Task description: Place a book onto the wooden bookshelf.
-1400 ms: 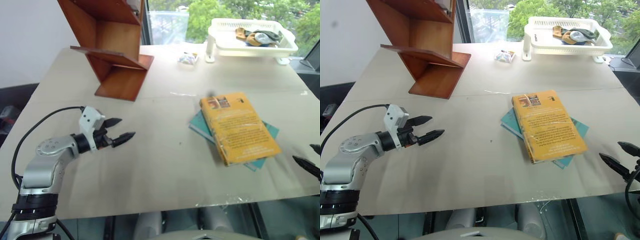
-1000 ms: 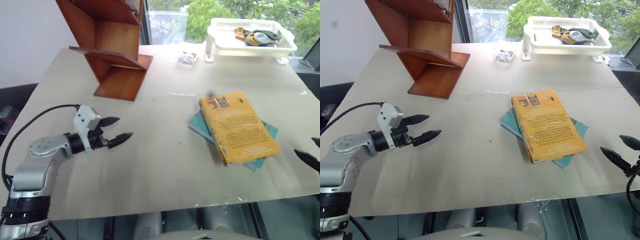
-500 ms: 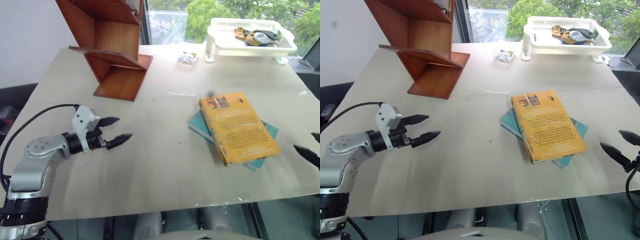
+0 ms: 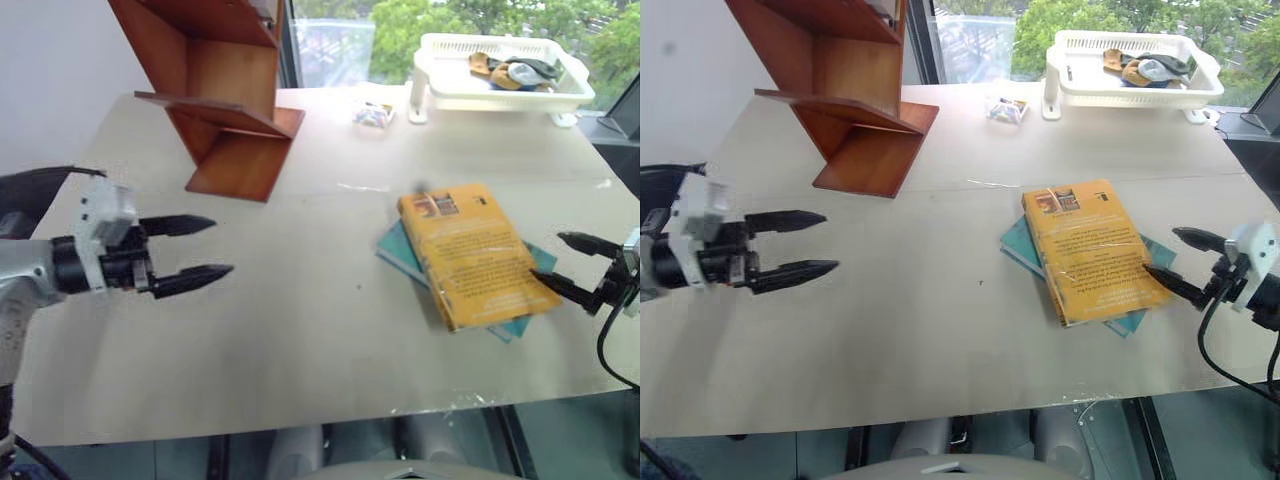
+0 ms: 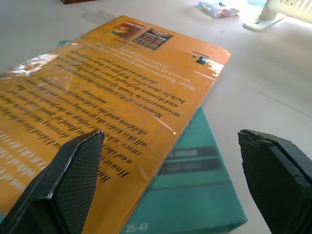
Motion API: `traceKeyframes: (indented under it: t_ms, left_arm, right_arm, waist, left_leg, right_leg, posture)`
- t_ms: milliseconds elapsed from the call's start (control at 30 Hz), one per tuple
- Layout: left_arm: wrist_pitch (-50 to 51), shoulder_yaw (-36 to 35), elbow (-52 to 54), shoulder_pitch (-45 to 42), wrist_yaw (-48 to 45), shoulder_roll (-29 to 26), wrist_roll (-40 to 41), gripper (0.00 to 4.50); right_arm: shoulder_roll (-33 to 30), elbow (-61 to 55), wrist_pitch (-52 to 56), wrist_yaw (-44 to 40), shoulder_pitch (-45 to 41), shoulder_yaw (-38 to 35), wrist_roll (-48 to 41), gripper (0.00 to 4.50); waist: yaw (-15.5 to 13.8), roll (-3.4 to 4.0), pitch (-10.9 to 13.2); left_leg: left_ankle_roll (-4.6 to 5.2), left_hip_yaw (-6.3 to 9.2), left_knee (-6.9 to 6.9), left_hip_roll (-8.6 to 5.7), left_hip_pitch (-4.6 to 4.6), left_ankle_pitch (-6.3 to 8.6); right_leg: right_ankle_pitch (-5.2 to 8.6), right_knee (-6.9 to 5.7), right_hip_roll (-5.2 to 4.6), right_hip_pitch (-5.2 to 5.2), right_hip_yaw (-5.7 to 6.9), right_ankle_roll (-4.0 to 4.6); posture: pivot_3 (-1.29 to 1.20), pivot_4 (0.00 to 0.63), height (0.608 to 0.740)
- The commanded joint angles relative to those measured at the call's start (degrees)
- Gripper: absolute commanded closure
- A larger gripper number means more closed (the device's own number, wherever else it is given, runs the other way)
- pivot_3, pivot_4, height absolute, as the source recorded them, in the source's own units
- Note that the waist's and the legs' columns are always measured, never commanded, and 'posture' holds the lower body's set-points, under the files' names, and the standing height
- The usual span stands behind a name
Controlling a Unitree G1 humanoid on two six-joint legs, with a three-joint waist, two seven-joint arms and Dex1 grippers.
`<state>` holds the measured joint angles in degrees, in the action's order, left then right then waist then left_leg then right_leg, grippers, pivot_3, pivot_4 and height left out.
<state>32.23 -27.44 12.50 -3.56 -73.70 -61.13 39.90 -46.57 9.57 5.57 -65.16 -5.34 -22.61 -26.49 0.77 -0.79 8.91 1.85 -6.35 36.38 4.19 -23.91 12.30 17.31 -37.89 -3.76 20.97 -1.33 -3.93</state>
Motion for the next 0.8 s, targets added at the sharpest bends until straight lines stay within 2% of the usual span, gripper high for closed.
traceKeyframes:
  t_ms: [33, 167, 333, 533, 800]
  left_arm:
    - [0.47, -3.06, 3.34, 1.51, -0.3, 0.36, 2.22, 0.09]
    - [2.65, -5.62, 5.46, 1.25, 1.54, 1.53, 6.13, 0.09]
    - [6.38, -7.82, 7.85, 3.68, -0.49, 0.61, 10.17, 0.09]
    - [7.19, -8.91, 8.18, 4.35, -2.86, -0.1, 12.06, 0.09]
    - [3.95, -4.31, 5.06, -0.51, -3.79, -0.93, 9.44, 0.09]
  right_arm:
    - [-1.81, 6.1, -4.51, 4.07, -3.76, -1.17, 3.83, 0.0]
    - [-2.63, 13.21, -4.52, 5.7, -6.6, -1.96, 4.53, 0.0]
    - [-3.52, 14.79, 1.77, 4.11, -5.38, -0.58, 3.46, 0.0]
    - [-1.81, 13.03, 7.42, 5.5, -4.18, 0.31, 3.21, 0.0]
    - [1.33, 6.41, 16.48, 7.85, -3.49, -0.36, -1.64, 0.0]
  waist:
    - [-0.02, -0.04, 0.06]
    - [-0.06, -0.08, 0.08]
    - [0.13, -0.07, 0.09]
    - [0.21, -0.06, 0.09]
    - [0.14, -0.06, 0.09]
  left_leg:
    - [0.0, -0.02, 0.0, 0.0, 0.0, 0.0]
    - [-0.01, -0.1, 0.02, 0.01, 0.0, -0.01]
    - [-0.06, -0.16, 0.02, 0.01, 0.0, -0.04]
    - [-0.05, -0.2, 0.02, 0.02, 0.05, -0.03]
    - [-0.05, -0.21, 0.02, 0.01, 0.04, -0.03]
  right_leg:
    - [0.0, -0.01, 0.0, 0.0, 0.02, 0.0]
    - [0.0, -0.04, 0.01, -0.03, 0.06, 0.0]
    - [0.0, -0.03, 0.02, -0.01, 0.0, 0.0]
    - [0.0, -0.06, 0.04, -0.02, -0.01, 0.0]
    - [-0.01, -0.06, 0.06, -0.01, -0.02, 0.0]
  posture:
    - [0.0, 0.15, 0.74]
    - [0.0, 0.15, 0.74]
    - [0.0, 0.15, 0.74]
    - [0.0, 0.15, 0.74]
    - [0.0, 0.15, 0.74]
